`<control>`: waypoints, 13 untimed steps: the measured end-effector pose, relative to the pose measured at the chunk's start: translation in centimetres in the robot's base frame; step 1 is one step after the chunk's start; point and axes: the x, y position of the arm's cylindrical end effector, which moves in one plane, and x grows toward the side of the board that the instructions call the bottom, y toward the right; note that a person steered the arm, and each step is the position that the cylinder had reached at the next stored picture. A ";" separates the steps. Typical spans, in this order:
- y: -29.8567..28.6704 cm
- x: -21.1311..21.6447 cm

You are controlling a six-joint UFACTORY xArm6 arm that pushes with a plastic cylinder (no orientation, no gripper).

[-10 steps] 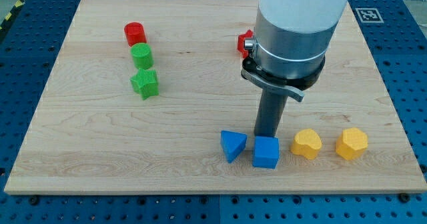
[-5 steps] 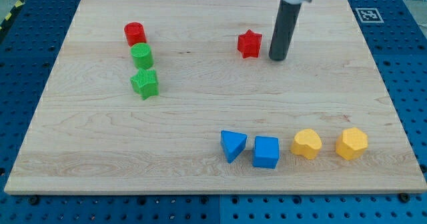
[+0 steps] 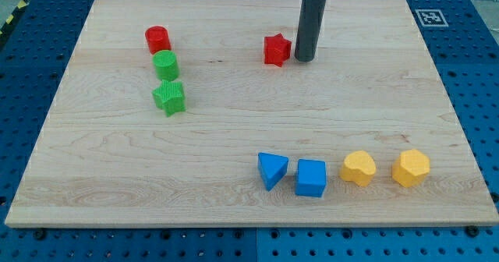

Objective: Push the red star above the red circle

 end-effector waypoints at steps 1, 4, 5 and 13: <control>0.0 0.3; -3.3 -0.7; -4.9 -2.1; -16.5 -5.0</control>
